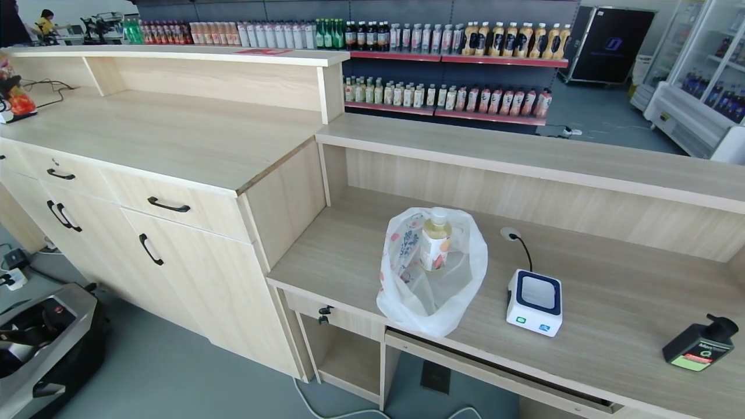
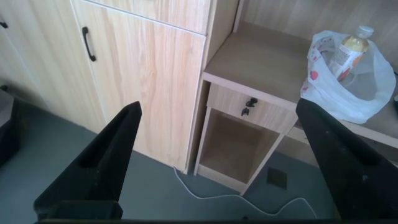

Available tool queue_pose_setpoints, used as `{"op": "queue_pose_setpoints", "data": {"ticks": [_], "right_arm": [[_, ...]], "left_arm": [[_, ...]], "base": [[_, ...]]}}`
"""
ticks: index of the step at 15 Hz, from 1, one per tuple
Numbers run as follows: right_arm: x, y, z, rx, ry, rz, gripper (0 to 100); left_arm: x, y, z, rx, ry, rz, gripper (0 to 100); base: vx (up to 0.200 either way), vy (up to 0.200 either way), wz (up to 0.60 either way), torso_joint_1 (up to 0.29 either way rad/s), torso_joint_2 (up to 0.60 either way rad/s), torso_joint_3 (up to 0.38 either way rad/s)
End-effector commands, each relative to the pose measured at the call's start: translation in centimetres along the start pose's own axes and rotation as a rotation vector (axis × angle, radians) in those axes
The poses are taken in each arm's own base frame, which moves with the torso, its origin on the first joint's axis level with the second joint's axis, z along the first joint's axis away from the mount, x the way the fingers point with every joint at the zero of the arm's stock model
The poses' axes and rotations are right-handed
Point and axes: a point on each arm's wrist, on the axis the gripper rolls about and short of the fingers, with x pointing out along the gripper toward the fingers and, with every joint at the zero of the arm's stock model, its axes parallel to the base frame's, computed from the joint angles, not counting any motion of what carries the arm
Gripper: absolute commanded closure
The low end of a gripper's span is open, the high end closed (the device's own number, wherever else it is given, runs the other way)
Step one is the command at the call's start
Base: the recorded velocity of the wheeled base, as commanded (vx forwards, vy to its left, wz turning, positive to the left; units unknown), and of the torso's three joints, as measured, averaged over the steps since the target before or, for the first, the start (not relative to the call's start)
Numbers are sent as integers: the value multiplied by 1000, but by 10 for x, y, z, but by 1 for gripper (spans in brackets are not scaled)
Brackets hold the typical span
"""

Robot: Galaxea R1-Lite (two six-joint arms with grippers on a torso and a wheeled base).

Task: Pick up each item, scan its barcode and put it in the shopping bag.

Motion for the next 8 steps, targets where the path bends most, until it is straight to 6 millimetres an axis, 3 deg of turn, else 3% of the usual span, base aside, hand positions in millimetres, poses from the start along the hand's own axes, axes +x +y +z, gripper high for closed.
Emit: {"op": "queue_pose_setpoints", "data": {"ticks": [1,8], "right_arm": [[14,5,-10,49,5,43,0],[39,-1,-20,69,-74,97,0]], "left_arm": [[0,0,0,0,-1,1,0],[0,0,0,0,-1,0,0]], "base": [[0,0,0,0,0,0],[0,0,0,0,0,0]]}}
